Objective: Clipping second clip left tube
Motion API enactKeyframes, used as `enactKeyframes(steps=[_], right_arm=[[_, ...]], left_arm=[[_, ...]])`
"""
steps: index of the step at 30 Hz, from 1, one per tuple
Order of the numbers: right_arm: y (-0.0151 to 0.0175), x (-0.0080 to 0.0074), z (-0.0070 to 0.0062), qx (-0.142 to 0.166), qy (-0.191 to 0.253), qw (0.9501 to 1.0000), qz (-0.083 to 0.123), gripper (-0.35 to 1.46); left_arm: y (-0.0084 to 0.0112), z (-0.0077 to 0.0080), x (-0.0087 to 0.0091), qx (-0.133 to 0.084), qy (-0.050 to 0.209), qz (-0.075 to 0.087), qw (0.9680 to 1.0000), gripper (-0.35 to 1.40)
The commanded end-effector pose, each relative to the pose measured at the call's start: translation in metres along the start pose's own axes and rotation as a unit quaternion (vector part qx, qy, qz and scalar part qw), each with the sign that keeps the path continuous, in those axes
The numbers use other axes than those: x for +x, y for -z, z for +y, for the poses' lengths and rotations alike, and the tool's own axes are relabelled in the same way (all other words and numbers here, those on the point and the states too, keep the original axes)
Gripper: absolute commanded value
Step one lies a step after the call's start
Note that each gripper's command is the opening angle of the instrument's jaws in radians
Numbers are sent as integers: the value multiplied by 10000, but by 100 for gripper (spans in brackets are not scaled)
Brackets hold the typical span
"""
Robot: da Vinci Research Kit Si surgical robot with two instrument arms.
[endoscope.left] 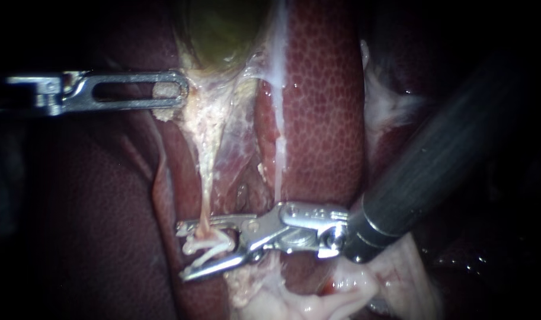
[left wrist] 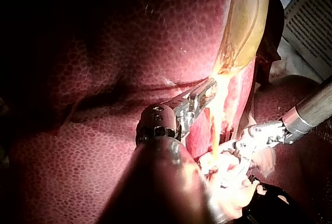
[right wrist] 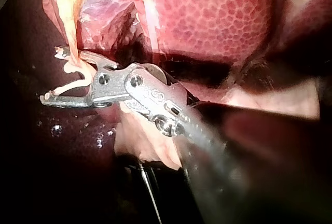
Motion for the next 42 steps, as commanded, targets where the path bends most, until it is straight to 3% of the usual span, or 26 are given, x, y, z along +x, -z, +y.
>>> enactKeyframes(steps=[1,17,26,30,35,42], right_arm=[[1,0,1,-3,3,10000,0,56],[8,-4,9,-107,-56,9999,19,42],[12,-7,13,-102,-85,9999,18,26],[14,-8,12,-95,-84,9999,16,11],[17,-8,11,-85,-84,9999,14,-26],[19,-9,12,-53,-175,9998,-4,-35]], left_arm=[[0,0,0,0,0,0,10000,-35],[0,0,0,0,0,0,10000,-35],[0,0,0,0,0,0,10000,-35],[0,0,0,0,0,0,10000,-35],[0,0,0,-1,0,0,10000,-35],[0,0,0,0,0,0,10000,-35]])
